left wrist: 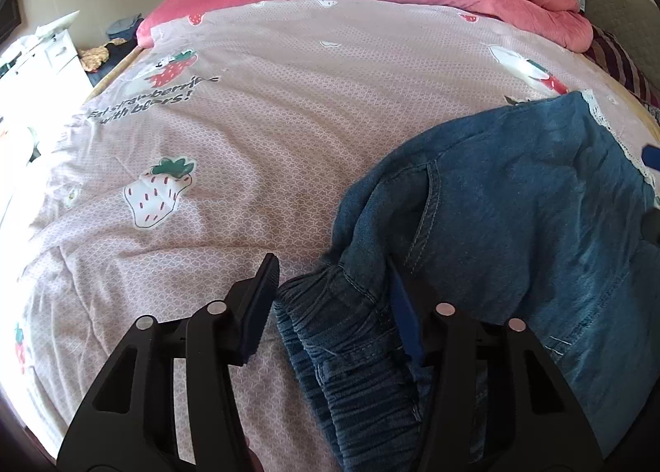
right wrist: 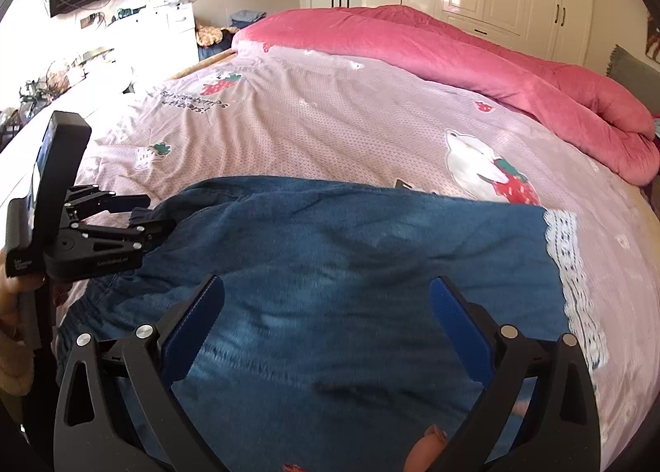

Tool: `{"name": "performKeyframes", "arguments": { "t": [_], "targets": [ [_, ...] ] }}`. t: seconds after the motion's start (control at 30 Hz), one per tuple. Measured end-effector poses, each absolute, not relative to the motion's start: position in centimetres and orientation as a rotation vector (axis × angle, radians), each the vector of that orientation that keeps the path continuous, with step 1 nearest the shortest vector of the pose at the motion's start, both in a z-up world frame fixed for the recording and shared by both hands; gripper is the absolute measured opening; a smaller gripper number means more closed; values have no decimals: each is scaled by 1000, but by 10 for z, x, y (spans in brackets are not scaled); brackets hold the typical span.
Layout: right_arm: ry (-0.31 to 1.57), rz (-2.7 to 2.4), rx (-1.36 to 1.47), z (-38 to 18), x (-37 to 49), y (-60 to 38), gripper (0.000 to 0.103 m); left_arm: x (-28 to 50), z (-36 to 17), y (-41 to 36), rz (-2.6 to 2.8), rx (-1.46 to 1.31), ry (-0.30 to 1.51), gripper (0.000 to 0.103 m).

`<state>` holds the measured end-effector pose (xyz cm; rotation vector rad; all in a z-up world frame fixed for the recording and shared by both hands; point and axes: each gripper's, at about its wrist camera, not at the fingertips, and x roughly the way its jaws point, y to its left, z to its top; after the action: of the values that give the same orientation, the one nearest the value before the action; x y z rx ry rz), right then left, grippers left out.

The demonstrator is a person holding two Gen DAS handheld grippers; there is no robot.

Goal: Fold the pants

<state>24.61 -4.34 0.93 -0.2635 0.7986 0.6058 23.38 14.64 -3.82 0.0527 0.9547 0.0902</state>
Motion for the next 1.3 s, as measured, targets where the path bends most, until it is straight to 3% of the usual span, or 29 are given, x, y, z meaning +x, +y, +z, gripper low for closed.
{"name": "performKeyframes", "arguments": {
  "t": [0.1,0.2,0.43,0.7,0.73,0.8,0.9,1.3],
  "targets": [
    [818,627,-312,4,265,-28,99,238,-38,150,90,68,943,32],
    [845,635,-364,-5,284,-13,99,235,-33,161,67,2,908,28],
    [862,685,-465,-15,324,17,99,214,1,180,30,-126,723,28],
    [833,848,-715,-22,336,62,97,205,9,182,14,-136,656,28],
    [839,871,-730,-23,335,65,88,205,8,183,12,-137,658,28],
    [879,934,-725,-24,334,69,38,206,5,185,15,-140,666,28],
    [878,934,-736,-21,326,66,11,206,1,185,30,-126,674,28],
    [751,875,-548,44,261,5,6,178,19,178,-21,-108,590,28]
  ]
}}
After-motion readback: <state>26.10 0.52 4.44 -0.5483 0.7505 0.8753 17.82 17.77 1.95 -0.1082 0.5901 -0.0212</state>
